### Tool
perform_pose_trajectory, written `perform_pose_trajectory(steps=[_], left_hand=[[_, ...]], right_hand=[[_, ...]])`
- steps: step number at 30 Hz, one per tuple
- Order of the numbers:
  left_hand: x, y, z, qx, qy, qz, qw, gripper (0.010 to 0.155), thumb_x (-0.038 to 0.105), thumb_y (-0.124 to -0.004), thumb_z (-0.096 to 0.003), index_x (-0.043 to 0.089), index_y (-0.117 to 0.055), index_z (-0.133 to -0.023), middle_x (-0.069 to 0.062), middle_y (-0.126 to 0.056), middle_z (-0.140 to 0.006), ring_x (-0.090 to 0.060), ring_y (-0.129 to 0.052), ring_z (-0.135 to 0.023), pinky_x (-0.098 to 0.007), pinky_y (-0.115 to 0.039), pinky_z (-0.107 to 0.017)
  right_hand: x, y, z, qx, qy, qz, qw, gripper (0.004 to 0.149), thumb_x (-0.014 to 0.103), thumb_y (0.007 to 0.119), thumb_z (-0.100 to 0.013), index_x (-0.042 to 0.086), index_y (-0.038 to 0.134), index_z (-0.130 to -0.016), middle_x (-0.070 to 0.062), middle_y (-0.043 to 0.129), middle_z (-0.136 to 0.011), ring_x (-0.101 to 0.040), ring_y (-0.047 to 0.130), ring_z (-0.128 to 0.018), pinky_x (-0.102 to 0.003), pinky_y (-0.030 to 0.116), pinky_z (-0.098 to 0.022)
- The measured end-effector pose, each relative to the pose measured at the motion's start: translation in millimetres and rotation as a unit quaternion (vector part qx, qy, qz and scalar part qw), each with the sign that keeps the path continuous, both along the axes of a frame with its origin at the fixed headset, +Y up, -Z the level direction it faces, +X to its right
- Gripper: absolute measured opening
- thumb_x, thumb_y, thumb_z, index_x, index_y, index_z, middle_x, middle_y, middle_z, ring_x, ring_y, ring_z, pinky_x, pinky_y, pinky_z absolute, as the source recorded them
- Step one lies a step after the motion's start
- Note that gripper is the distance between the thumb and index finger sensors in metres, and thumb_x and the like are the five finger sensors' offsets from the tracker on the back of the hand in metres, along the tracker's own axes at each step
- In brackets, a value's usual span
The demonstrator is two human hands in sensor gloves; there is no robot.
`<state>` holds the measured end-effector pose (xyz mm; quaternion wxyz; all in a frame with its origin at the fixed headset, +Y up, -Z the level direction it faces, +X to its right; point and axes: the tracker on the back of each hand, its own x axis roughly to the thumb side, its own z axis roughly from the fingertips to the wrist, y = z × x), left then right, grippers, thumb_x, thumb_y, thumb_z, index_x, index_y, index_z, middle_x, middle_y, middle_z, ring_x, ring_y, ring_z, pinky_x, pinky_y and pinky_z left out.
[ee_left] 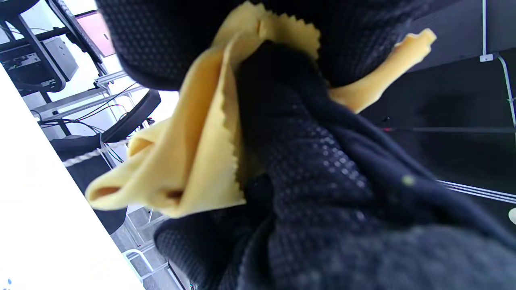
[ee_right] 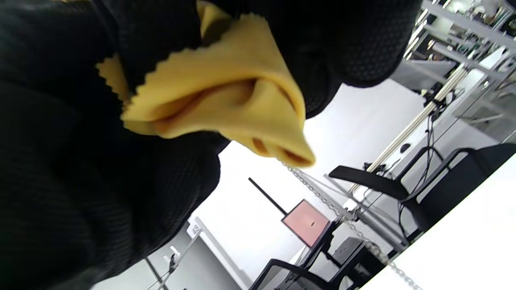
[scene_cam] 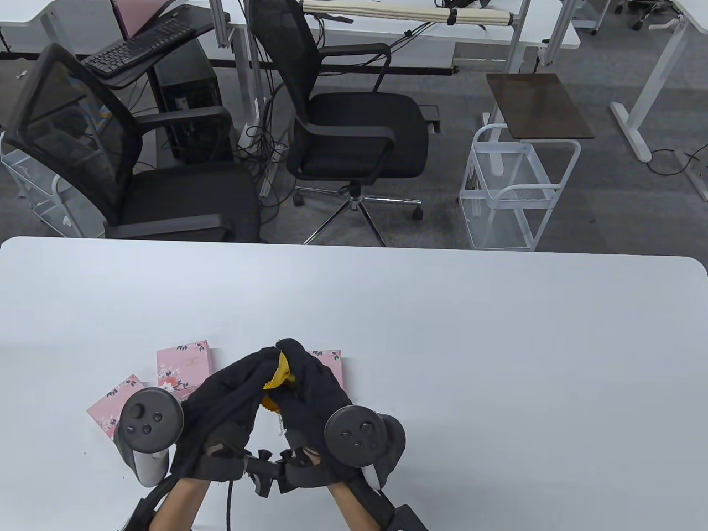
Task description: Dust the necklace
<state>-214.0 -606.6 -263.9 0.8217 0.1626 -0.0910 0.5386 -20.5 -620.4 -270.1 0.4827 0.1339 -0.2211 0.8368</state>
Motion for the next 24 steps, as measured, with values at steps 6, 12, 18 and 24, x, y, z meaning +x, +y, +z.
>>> perform_pose_trajectory(steps=[6,12,18,24], left_hand=[[4.2,-2.2,0.9,-0.003,0.012,-0.029,1.000,0.038,0.049,-0.085,-0.0571,0.028,-0.092,-0.088,-0.012,-0.096,-0.092,-0.031,-0.094,-0.078,-0.050,-0.083,-0.054],[4.7,-3.0,0.7,0.006,0.024,-0.031,0.999,0.038,0.049,-0.086,-0.0568,0.028,-0.093,-0.088,-0.018,-0.086,-0.100,-0.036,-0.090,-0.084,-0.052,-0.082,-0.056],[6.1,-1.9,-0.3,0.030,0.004,-0.016,0.999,0.037,0.045,-0.087,-0.0564,0.025,-0.094,-0.086,-0.014,-0.083,-0.104,-0.035,-0.087,-0.088,-0.052,-0.079,-0.061],[4.5,2.9,2.5,0.058,0.014,-0.041,0.997,0.037,0.044,-0.087,-0.0560,0.025,-0.094,-0.086,-0.011,-0.085,-0.104,-0.034,-0.087,-0.089,-0.052,-0.079,-0.061]], right_hand=[[2.6,1.0,0.0,0.003,-0.034,0.015,0.999,0.045,0.033,0.086,-0.057,0.012,0.078,-0.096,-0.021,0.087,-0.090,-0.041,0.093,-0.067,-0.054,0.077,-0.054],[0.1,0.6,0.0,0.000,-0.030,0.027,0.999,0.041,0.033,0.084,-0.059,0.012,0.080,-0.094,-0.021,0.087,-0.090,-0.041,0.093,-0.067,-0.054,0.077,-0.054],[-1.3,2.5,-6.7,-0.037,0.039,0.049,0.997,0.038,0.024,0.073,-0.062,0.010,0.072,-0.097,-0.022,0.085,-0.089,-0.041,0.091,-0.067,-0.056,0.075,-0.057],[-0.1,5.5,-8.6,-0.043,0.072,0.043,0.995,0.038,0.021,0.071,-0.062,0.008,0.072,-0.098,-0.022,0.087,-0.087,-0.040,0.092,-0.066,-0.057,0.075,-0.057]])
